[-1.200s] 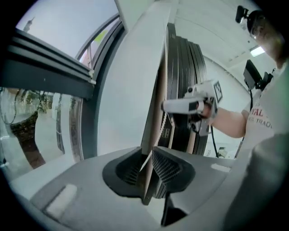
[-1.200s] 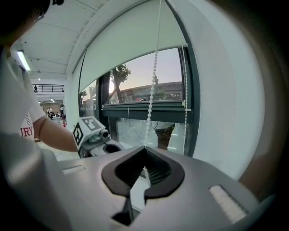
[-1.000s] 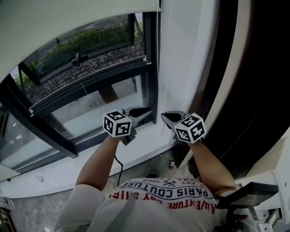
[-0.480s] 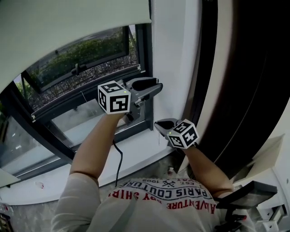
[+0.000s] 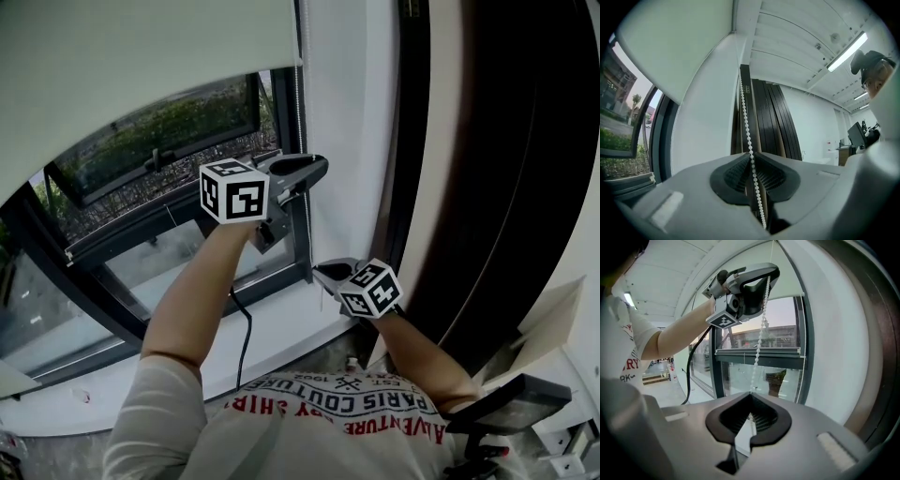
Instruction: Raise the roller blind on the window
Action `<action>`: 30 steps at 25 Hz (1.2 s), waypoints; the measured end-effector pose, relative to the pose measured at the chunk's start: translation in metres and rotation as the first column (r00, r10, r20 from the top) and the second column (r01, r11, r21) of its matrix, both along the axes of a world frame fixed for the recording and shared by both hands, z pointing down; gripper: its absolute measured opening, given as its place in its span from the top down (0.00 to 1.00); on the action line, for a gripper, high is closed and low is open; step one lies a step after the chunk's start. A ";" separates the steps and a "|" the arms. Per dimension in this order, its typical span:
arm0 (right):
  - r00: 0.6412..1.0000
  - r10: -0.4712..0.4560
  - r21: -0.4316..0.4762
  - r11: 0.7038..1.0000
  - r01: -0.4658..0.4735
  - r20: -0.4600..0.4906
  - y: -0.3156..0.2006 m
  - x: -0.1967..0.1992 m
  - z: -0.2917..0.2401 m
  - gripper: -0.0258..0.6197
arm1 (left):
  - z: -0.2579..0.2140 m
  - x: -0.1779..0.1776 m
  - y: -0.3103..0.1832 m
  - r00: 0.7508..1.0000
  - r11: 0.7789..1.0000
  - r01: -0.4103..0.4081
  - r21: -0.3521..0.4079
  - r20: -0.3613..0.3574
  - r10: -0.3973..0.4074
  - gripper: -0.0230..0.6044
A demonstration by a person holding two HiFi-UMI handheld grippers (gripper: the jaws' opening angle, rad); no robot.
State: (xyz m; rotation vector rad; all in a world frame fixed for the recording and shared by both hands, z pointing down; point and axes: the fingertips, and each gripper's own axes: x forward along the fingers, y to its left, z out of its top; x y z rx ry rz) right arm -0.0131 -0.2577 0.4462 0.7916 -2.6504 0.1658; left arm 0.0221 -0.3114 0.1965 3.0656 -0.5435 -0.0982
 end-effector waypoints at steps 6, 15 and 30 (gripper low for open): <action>1.000 -0.010 -0.001 1.000 0.010 -0.002 0.000 -0.001 -0.001 0.95 | 0.000 0.001 0.003 0.999 0.997 -0.051 -0.063 -0.006 0.051 0.93; 1.000 -0.006 -0.016 1.000 0.006 0.009 -0.008 -0.001 0.006 0.95 | 0.006 -0.001 -0.005 0.998 0.995 -0.056 -0.087 -0.028 0.054 0.94; 0.999 0.025 -0.171 0.985 -0.031 -0.032 -0.012 0.020 0.096 0.95 | 0.100 0.014 -0.018 0.995 0.995 0.037 -0.092 0.097 -0.028 0.94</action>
